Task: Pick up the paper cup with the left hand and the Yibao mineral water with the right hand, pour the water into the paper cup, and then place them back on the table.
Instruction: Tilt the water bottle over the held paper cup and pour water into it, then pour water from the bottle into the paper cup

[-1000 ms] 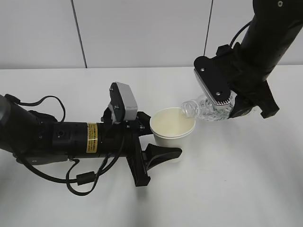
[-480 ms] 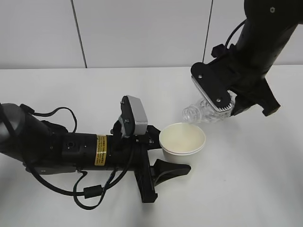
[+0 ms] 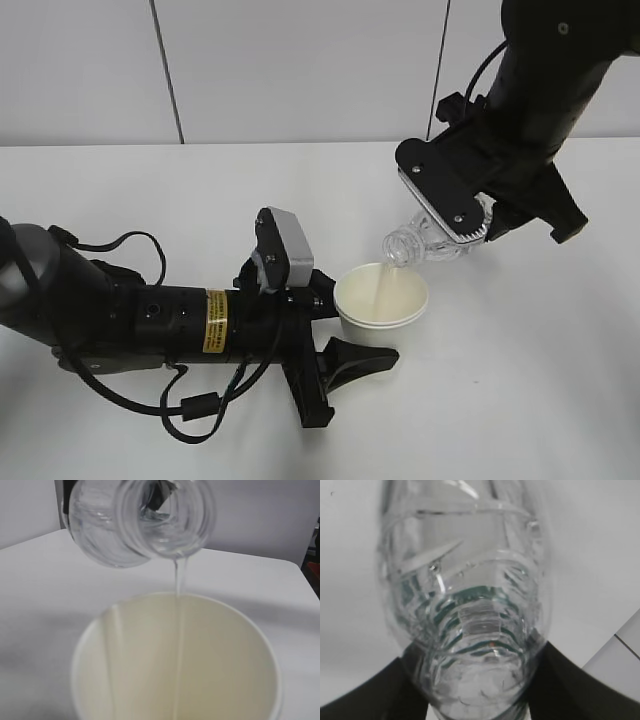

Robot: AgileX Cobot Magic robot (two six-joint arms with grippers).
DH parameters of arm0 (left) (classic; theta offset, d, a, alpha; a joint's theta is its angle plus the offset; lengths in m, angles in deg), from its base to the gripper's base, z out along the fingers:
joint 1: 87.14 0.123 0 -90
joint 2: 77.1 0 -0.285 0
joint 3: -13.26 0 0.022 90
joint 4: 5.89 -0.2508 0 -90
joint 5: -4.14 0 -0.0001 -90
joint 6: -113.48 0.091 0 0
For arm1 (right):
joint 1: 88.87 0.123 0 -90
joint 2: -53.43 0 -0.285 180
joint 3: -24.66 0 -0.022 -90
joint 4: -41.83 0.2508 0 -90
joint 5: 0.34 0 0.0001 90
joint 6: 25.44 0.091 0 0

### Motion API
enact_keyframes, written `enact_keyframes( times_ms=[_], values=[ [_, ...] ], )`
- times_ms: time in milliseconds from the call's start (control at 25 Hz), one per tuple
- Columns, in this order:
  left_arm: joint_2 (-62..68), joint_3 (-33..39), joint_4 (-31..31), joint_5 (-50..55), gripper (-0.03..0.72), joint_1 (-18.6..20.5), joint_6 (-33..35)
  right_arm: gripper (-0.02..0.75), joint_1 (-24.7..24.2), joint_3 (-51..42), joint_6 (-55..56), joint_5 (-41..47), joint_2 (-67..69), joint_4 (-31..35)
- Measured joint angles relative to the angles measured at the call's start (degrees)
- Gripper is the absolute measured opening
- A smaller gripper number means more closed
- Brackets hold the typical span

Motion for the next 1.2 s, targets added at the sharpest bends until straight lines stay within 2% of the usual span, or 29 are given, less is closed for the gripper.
enact_keyframes(
  times_ms=[720, 1200],
  values=[
    [0.0, -2.3, -0.2, -0.6, 0.403, 0.0, -1.1, 0.403, 0.0, 0.0, 0.0, 0.0, 0.0, -3.2],
    [0.1, -2.3, -2.7, -0.6, 0.403, 0.0, -1.4, 0.401, 0.0, 0.0, 0.0, -0.1, 0.0, -5.2]
  ],
)
